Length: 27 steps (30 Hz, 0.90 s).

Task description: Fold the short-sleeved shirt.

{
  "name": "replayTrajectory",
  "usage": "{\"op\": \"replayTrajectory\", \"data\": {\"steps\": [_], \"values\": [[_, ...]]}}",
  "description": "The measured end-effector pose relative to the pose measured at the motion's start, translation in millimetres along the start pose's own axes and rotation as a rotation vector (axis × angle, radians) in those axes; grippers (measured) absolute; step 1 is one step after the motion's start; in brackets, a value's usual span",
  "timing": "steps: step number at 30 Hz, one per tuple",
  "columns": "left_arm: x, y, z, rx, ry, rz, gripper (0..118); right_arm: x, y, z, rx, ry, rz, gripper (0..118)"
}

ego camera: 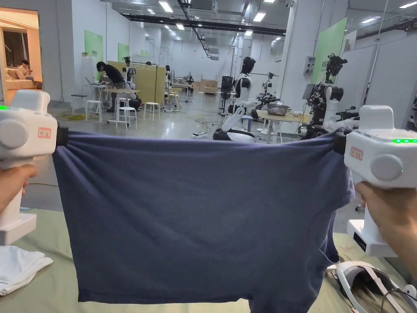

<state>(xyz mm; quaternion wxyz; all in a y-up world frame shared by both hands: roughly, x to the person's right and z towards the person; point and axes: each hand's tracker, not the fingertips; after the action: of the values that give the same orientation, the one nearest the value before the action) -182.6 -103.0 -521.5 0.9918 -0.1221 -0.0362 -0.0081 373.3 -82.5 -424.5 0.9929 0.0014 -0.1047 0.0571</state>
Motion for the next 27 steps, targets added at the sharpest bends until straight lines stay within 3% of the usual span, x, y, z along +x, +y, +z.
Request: {"op": "replayTrajectory", "data": {"steps": [10,19,27], "values": [[-7.6,-132.1,39.1,-0.133,-0.083,0.071,5,6.9,-115.3,67.4,-0.167,0.005,0.066,4],[-19.7,-205.6,132.8,-0.185,-0.158,0.131,5,20.0,-172.6,173.1,-0.264,0.006,0.074,4],[-29.3,-283.9,196.2,-0.388,-0.185,0.160,5,14.8,-227.8,264.2,-0.450,-0.002,0.057,4]]}}
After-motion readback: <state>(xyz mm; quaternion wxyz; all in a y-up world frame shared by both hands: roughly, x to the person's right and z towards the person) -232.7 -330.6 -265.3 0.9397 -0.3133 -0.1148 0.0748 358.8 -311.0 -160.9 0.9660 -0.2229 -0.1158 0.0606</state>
